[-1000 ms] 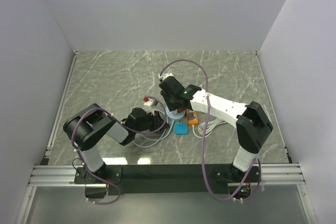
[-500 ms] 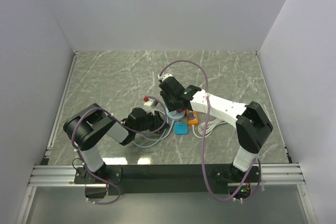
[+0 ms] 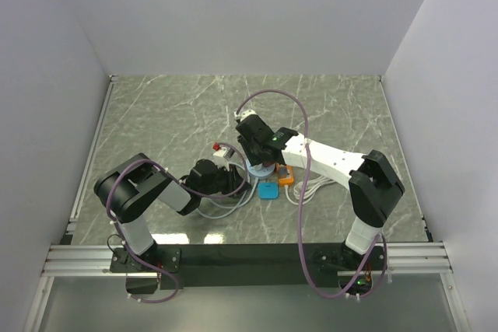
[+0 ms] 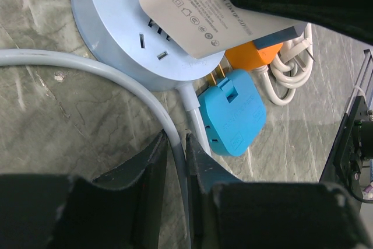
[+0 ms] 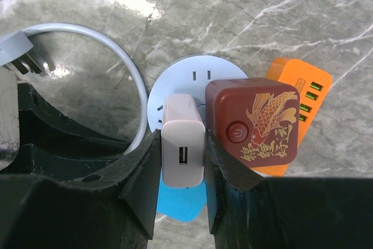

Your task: Insert the plug

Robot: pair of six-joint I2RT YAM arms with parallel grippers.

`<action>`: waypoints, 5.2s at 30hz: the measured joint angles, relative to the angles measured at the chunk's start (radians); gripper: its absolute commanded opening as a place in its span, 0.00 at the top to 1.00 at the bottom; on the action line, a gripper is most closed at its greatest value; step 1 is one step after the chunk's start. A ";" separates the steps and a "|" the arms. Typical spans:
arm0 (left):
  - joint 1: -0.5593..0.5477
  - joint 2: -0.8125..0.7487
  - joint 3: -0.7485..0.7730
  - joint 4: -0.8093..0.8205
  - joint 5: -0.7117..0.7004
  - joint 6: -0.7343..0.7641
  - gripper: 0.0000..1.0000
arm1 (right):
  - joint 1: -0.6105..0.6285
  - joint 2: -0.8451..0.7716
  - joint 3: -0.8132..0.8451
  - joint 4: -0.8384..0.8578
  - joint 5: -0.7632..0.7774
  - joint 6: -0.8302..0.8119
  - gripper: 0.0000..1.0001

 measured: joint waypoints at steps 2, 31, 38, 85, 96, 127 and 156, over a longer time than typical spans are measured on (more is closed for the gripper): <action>0.000 0.000 0.000 0.000 0.000 0.000 0.77 | 0.000 0.000 -0.004 0.004 0.001 -0.006 1.00; 0.000 0.005 0.010 -0.007 0.003 0.003 0.77 | -0.005 0.023 -0.020 0.056 0.001 -0.018 1.00; 0.000 0.005 0.010 -0.007 0.003 0.003 0.78 | -0.005 0.024 -0.027 0.070 0.002 -0.017 1.00; 0.005 0.013 0.017 -0.010 0.005 0.003 0.80 | 0.013 -0.036 -0.199 0.268 0.033 0.047 1.00; 0.014 0.013 0.014 -0.009 0.018 0.002 0.80 | 0.021 -0.035 -0.229 0.314 0.042 0.074 1.00; 0.037 0.005 -0.012 0.015 0.023 -0.005 0.82 | 0.021 -0.031 -0.342 0.554 -0.018 0.186 1.00; 0.033 -0.204 -0.026 -0.146 -0.088 0.056 0.68 | 0.088 -0.243 -0.220 0.047 0.050 0.220 0.05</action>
